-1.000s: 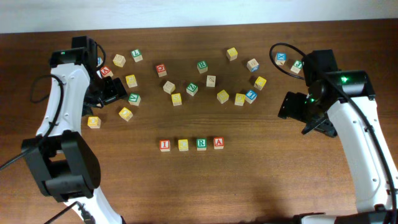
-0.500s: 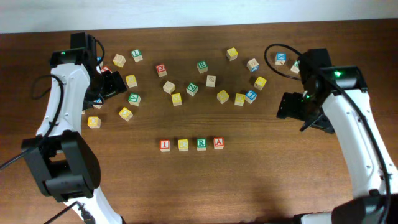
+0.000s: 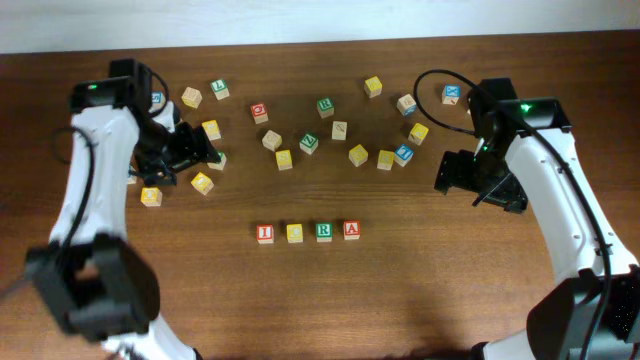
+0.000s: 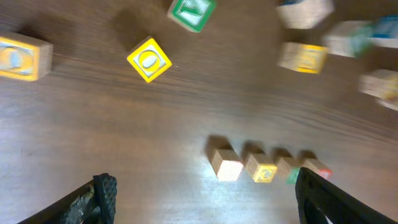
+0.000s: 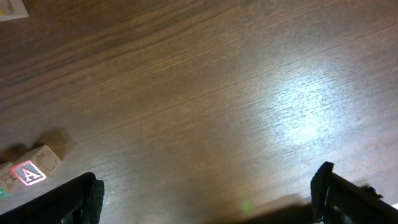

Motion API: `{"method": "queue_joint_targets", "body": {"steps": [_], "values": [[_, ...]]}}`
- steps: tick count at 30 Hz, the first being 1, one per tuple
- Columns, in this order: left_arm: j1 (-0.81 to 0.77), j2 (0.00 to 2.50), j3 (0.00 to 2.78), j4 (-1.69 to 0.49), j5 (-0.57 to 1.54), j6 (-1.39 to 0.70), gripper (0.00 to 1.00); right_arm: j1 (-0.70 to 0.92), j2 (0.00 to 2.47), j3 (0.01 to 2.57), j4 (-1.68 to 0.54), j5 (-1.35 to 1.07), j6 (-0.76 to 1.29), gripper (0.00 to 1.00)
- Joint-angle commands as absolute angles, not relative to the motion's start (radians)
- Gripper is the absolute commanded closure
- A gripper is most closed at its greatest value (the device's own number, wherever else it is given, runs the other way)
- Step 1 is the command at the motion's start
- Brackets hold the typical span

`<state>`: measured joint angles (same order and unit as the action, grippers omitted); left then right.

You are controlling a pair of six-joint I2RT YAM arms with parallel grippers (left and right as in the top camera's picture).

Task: Spell out ICRA
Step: 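Open the right gripper and lift it away to the right, then move both grippers down to the ends of the ICRA row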

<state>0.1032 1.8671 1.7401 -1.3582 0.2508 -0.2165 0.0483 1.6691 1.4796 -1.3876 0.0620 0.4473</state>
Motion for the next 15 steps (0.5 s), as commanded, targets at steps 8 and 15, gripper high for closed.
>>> {"method": "queue_joint_targets", "body": {"steps": [8, 15], "values": [[-0.06, 1.412, 1.678, -1.59, 0.131, -0.192, 0.09, 0.045, 1.692, 1.406, -1.333, -0.004, 0.445, 0.02], [-0.11, 1.415, 1.466, -1.367, 0.131, -0.192, 0.01, 0.045, 1.692, 1.372, -1.282, -0.009, 0.445, 0.02]]}}
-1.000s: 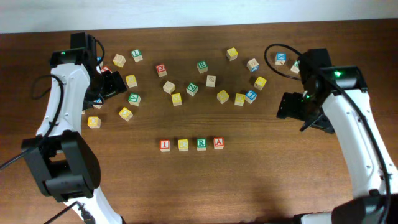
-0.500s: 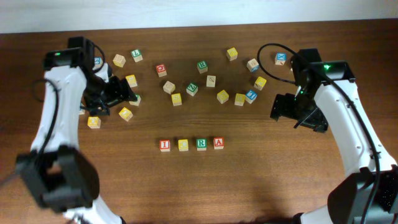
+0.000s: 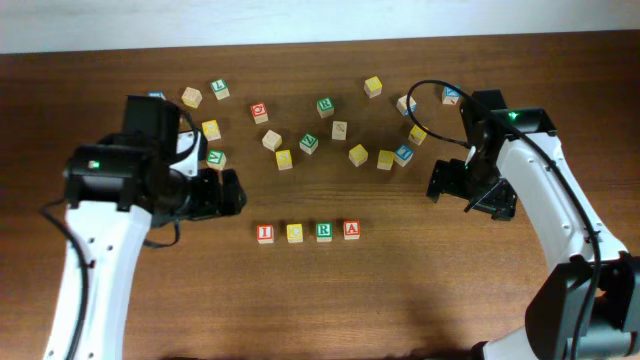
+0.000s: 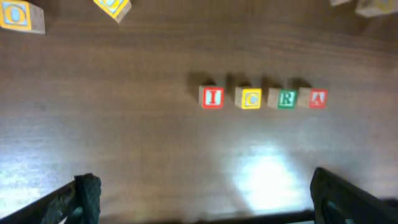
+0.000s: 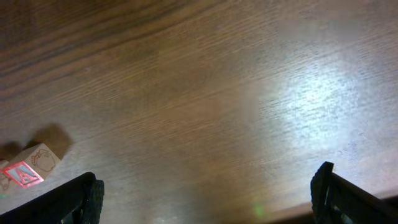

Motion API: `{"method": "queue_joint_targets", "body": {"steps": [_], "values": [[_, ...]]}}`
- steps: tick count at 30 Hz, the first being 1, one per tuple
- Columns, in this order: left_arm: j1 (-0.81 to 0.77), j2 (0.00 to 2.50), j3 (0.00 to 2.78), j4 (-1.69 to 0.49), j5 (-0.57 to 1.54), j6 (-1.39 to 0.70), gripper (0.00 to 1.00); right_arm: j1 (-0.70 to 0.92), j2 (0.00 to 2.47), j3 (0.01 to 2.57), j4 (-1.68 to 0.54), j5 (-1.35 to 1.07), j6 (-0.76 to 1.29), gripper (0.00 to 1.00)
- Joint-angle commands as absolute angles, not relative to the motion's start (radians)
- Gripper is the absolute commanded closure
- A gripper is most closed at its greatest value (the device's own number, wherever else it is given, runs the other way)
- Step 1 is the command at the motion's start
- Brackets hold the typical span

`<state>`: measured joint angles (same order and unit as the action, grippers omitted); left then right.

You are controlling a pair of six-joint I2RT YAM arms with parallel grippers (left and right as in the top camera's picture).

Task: Spell out ICRA
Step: 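Move both grippers down to the ends of the ICRA row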

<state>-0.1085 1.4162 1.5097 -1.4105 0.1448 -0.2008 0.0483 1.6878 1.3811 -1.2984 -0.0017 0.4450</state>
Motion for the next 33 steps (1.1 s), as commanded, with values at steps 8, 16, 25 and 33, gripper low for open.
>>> {"method": "queue_joint_targets", "body": {"steps": [8, 16, 25, 33], "values": [[-0.11, 1.415, 1.304, -1.314, 0.123, -0.159, 0.01, 0.046, 1.692, 1.372, -1.265, -0.132, 0.445, 0.02], [-0.11, 1.426, 1.228, -1.221, 0.076, -0.216, 0.46, 0.166, 1.692, 1.3, -1.19, -0.128, 0.445, 0.14], [-0.11, 1.473, 1.047, -0.971, 0.003, -0.293, 0.86, 0.242, 1.692, 1.209, -1.029, -0.119, 0.445, 0.89], [-0.131, 1.676, 1.041, -0.878, 0.037, -0.333, 1.0, 0.242, 1.692, 1.206, -0.987, -0.086, 0.445, 0.96]]}}
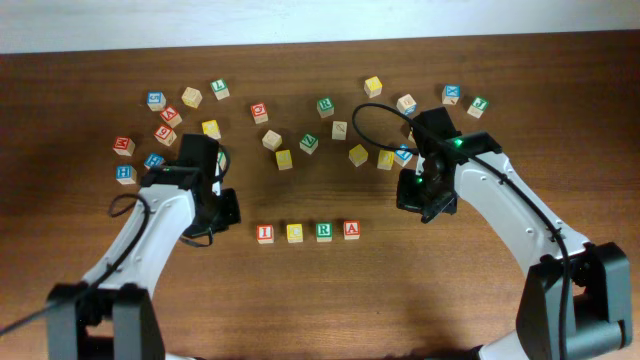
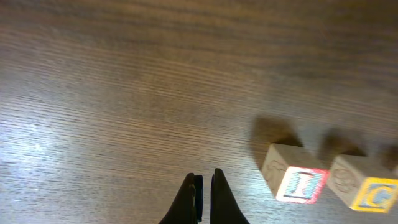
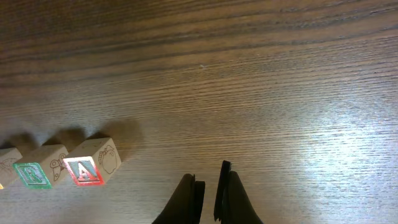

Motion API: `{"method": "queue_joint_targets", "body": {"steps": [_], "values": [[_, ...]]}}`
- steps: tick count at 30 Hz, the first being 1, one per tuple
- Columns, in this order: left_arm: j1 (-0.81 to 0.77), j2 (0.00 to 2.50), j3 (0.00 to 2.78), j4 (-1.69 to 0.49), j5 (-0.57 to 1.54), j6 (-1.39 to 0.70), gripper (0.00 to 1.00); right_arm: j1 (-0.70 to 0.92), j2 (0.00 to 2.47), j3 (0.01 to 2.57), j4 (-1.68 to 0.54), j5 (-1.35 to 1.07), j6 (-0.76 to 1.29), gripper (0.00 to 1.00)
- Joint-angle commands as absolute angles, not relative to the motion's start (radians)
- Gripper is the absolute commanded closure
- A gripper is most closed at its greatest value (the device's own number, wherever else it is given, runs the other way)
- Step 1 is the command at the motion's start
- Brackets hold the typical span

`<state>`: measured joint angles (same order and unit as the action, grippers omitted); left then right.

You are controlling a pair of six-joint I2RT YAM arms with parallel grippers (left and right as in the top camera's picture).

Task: Spell out ICRA
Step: 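Move both grippers down to the ends of the ICRA row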

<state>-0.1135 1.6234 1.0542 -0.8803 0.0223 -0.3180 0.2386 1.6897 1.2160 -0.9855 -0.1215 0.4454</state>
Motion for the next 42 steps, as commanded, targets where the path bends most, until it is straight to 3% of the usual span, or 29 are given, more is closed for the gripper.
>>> {"method": "queue_joint_targets", "body": {"steps": [1, 17, 42], "values": [[-0.131, 1.685, 1.041, -0.879, 0.037, -0.333, 1.0, 0.242, 1.692, 1.204, -0.995, -0.087, 0.445, 0.96], [-0.131, 1.689, 1.014, -0.868, 0.084, -0.333, 1.0, 0.258, 1.692, 1.086, -0.869, -0.151, 0.514, 0.96], [-0.164, 1.761, 1.014, -0.838, 0.09, -0.366, 1.0, 0.459, 1.791, 1.06, -0.725, -0.158, 0.51, 0.96]]}}
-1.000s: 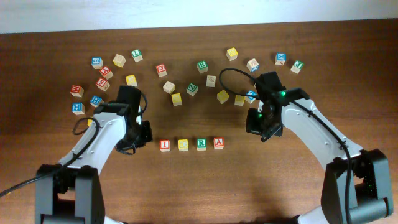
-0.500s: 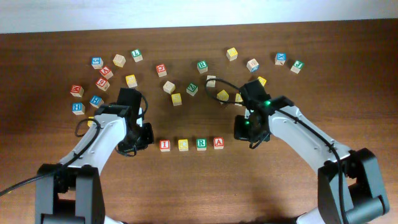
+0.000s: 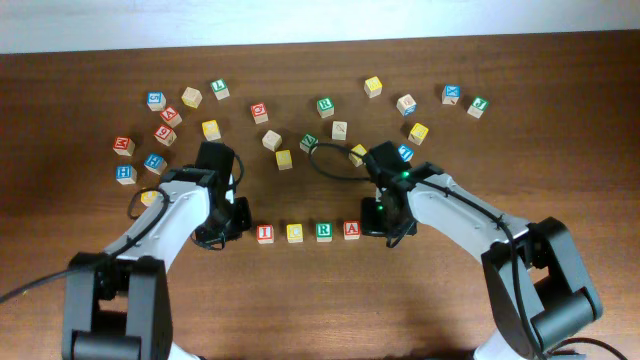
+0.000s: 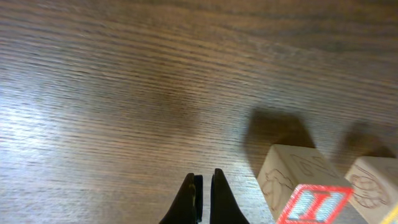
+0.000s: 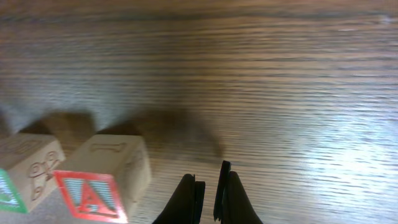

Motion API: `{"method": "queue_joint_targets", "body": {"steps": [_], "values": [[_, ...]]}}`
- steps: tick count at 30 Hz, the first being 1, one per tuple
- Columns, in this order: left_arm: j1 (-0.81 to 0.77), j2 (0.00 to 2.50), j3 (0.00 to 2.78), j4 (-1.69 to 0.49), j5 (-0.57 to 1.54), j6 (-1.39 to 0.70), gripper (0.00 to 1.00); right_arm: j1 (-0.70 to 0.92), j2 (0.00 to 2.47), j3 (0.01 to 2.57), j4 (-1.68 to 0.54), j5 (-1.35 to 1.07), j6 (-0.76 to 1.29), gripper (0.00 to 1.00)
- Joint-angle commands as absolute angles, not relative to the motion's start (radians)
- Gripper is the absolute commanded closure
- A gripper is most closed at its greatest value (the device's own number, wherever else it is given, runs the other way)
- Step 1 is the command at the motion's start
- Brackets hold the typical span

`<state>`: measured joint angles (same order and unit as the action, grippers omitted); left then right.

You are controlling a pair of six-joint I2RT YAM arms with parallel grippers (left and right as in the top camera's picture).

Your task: Spell out ICRA

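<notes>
Four letter blocks stand in a row at the table's middle: I, C, R, A. My left gripper sits low just left of the I block, shut and holding nothing; the C block shows at that view's right edge. My right gripper sits low just right of the A block, also shut and holding nothing. The R block shows beside A.
Several loose letter blocks lie scattered across the far half of the table, among them a yellow one, a green one and a cluster at the far left. Both arms' elbows reach toward the front edge.
My left gripper has moved right, closer to the I block. My right gripper has moved left and forward, close to the A block. Both stay shut; the row has not shifted.
Both grippers were open, the left over the loose blocks at far left, the right out at the right side, with the ICRA row standing. Then the left was nearer the row. Later both were shut and low; now they flank the row's ends.
</notes>
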<state>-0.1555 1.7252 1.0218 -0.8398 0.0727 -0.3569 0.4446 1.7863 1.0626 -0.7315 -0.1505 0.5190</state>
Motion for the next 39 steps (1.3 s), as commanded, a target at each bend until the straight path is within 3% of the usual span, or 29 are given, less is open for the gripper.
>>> {"method": "queue_joint_targets", "body": {"steps": [1, 15, 39], "values": [[-0.172, 1.769, 1.014, -0.836, 0.09, -0.366, 1.0, 0.459, 1.791, 1.059, -0.72, -0.158, 0.51, 0.96], [-0.258, 1.775, 1.014, -0.792, 0.093, -0.382, 1.0, 0.472, 1.793, 1.058, -0.698, -0.241, 0.515, 0.96], [-0.274, 1.851, 1.014, -0.733, 0.18, -0.335, 1.0, 0.5, 1.847, 1.058, -0.613, -0.303, 0.558, 0.96]]}}
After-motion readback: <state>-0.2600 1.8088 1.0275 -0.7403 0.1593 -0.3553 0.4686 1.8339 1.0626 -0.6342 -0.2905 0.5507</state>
